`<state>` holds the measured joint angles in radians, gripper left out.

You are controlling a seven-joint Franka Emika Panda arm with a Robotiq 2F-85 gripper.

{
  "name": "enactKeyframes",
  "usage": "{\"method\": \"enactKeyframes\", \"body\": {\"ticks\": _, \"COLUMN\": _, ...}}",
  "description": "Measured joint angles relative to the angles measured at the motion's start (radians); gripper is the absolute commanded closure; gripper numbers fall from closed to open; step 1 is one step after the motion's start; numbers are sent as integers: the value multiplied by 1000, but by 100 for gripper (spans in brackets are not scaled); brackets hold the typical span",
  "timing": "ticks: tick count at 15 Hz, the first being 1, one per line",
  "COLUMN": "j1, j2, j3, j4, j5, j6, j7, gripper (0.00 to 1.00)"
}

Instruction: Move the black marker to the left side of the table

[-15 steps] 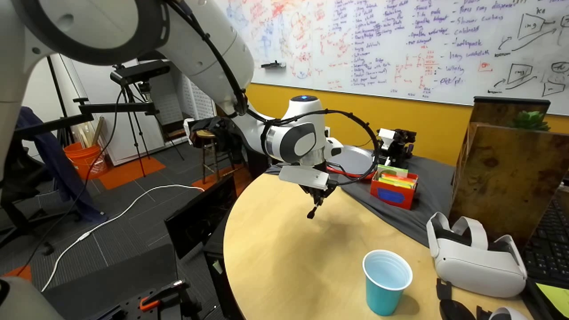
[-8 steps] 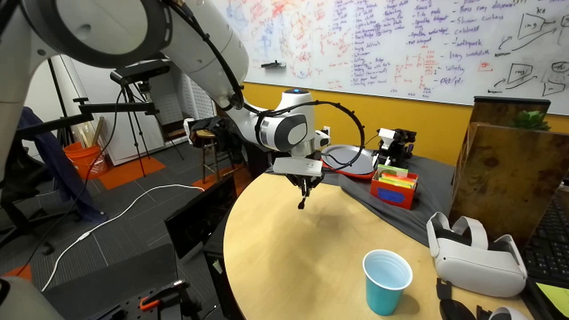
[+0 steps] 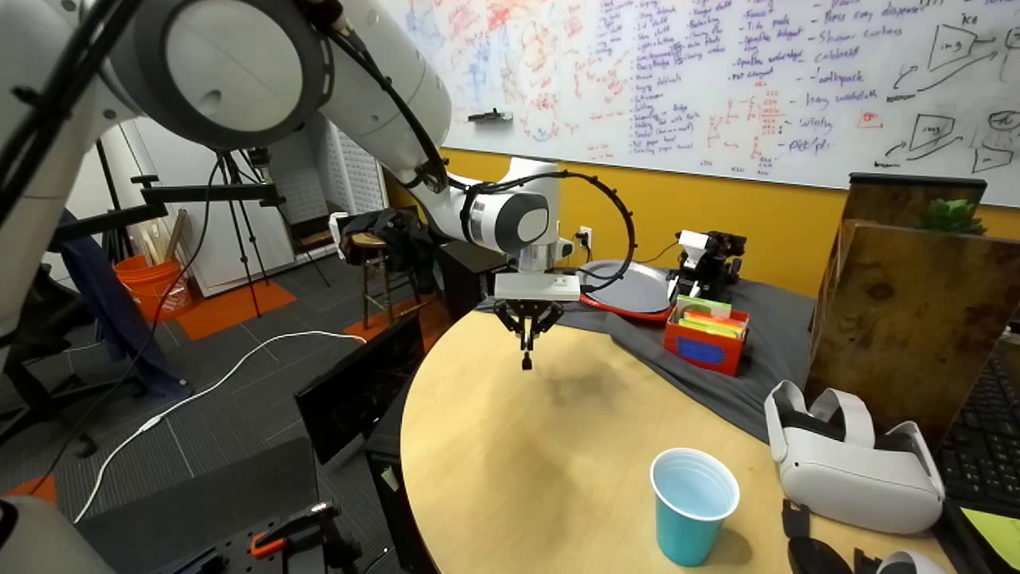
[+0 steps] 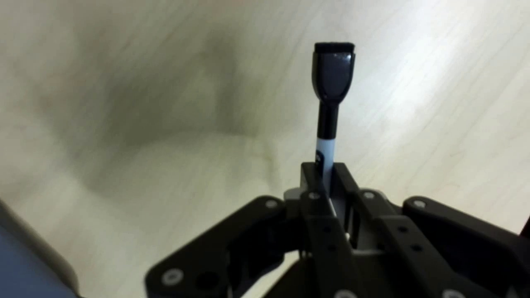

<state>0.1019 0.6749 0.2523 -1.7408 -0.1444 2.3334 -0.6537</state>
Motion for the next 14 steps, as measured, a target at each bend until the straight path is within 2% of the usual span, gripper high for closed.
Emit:
{"method": "enactKeyframes", "body": {"ticks": 9, "j1": 32, "j2": 94, "j3": 25, "j4": 140, "j5": 0, "j6": -181, "j7": -289, "gripper": 97}}
{"method": "enactKeyframes", "body": {"ticks": 14, "j1": 53, "j2": 133, "j3": 25, "j4": 199, "j5": -2, "j6": -219, "j7": -405, "gripper": 97}}
